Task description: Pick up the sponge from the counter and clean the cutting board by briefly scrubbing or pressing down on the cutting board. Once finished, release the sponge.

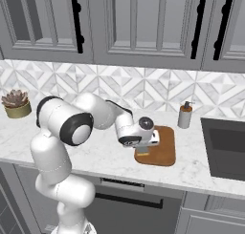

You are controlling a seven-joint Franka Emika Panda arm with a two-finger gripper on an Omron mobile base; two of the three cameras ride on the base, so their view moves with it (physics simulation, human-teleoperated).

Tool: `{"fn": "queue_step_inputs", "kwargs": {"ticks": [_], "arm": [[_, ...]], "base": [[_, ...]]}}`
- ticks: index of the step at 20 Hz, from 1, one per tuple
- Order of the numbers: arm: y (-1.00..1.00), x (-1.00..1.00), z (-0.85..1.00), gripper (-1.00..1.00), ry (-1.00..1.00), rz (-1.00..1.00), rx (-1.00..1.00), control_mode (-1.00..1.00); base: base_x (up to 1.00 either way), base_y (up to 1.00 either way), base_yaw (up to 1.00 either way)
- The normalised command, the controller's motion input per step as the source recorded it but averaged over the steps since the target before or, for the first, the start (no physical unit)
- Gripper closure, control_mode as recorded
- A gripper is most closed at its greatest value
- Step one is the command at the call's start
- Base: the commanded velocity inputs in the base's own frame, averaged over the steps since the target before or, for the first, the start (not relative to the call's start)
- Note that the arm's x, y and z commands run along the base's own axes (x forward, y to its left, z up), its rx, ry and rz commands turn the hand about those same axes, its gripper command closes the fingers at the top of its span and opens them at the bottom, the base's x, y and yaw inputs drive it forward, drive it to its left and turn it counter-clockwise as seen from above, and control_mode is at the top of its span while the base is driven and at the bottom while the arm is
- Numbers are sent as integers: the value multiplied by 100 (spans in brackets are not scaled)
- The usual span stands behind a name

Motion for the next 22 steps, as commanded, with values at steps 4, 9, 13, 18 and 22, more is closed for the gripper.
{"fn": "queue_step_inputs", "kwargs": {"ticks": [4, 9, 13, 18, 22], "arm": [[-41, -29, -38, 100, 0, 0, 0, -100], [-38, -75, -24, 100, 0, 0, 0, -100], [-46, -80, -30, 100, 0, 0, 0, -100], [-69, -26, -25, 100, 0, 0, 0, -100], [-74, 1, -25, 100, 0, 0, -5, -100]], "base": [[0, 0, 0], [0, 0, 0], [0, 0, 0], [0, 0, 0], [0, 0, 0]]}}
